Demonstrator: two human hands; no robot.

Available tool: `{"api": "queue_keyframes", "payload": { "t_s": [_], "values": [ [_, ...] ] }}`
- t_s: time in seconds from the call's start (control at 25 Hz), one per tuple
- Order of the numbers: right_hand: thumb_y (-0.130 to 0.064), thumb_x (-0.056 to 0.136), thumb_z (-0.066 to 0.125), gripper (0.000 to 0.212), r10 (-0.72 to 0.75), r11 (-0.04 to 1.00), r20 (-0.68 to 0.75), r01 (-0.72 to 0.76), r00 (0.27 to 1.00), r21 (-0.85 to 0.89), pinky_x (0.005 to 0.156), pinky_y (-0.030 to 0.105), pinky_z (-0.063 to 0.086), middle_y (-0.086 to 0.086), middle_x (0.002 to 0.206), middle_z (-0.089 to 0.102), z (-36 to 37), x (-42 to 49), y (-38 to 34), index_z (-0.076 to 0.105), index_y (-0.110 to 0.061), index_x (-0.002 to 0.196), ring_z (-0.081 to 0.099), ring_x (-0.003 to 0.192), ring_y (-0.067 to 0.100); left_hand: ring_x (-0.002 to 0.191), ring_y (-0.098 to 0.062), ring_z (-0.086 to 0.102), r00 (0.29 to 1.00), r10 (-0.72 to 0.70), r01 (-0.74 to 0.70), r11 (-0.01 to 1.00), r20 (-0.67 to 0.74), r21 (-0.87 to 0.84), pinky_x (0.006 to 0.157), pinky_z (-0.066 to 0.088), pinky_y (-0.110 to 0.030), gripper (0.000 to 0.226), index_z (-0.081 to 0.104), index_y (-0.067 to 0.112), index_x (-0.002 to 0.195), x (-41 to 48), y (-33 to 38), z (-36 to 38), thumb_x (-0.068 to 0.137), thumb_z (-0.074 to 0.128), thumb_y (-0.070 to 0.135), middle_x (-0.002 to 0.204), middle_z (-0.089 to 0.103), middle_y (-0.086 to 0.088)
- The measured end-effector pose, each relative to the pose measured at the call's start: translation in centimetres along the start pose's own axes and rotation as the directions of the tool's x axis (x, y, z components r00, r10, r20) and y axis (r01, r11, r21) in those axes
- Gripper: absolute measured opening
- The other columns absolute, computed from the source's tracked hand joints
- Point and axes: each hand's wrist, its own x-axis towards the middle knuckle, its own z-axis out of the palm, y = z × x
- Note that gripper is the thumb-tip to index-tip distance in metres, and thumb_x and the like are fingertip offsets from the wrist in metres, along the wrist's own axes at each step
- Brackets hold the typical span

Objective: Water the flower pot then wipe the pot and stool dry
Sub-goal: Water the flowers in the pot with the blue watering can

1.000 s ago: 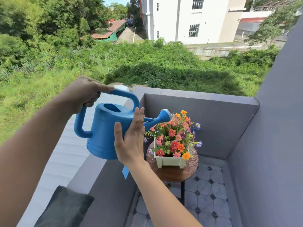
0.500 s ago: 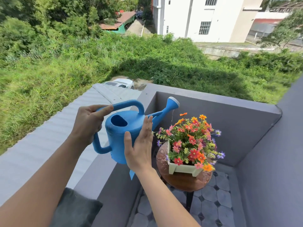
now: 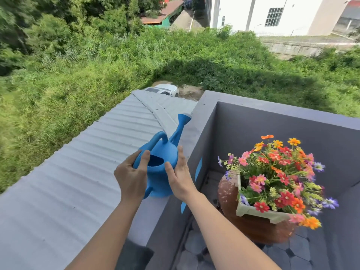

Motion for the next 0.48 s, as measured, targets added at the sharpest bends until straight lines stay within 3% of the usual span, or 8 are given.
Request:
{"api": "queue_keyframes", "payload": {
  "t_s": [0.2,0.32,0.48],
  "values": [
    [-0.053,0.088,0.034,0.074,-0.027,0.996,0.024,0.025,0.999,0.087,0.119,0.039,0.012,-0.022,0.151,0.008,0.6,0.7,1.7,-0.010,-0.038,0.146,0.011,0.139,0.003,0.066,0.007,0.061,0.997,0.055,-0.054,0.998,-0.053,0.027,0.060,0.044,-0.007,0.015,0.073,0.004,0.092,-1.1,-1.5,0.3,0.088,0.065,0.016,0.072,0.067,0.010],
    [-0.057,0.085,0.032,0.075,-0.043,0.994,0.004,0.043,0.999,0.099,0.118,0.040,0.015,-0.014,0.157,0.009,0.8,0.8,2.1,-0.008,-0.038,0.146,0.012,0.143,0.007,0.065,0.009,0.059,0.997,0.070,-0.068,0.996,-0.045,0.051,0.059,0.043,-0.006,0.014,0.069,0.008,0.094,-1.4,-1.5,0.5,0.089,0.063,0.019,0.071,0.063,0.015],
    [-0.050,0.090,0.036,0.071,-0.038,0.996,0.016,0.037,0.999,0.078,0.118,0.039,0.016,-0.022,0.148,0.014,0.2,1.0,2.0,-0.005,-0.036,0.147,0.014,0.140,0.004,0.072,0.006,0.060,0.997,0.072,-0.074,0.989,0.019,0.125,0.064,0.044,-0.010,0.024,0.063,0.012,0.099,-1.6,-1.1,0.4,0.089,0.061,0.033,0.077,0.063,0.012]
  ]
}}
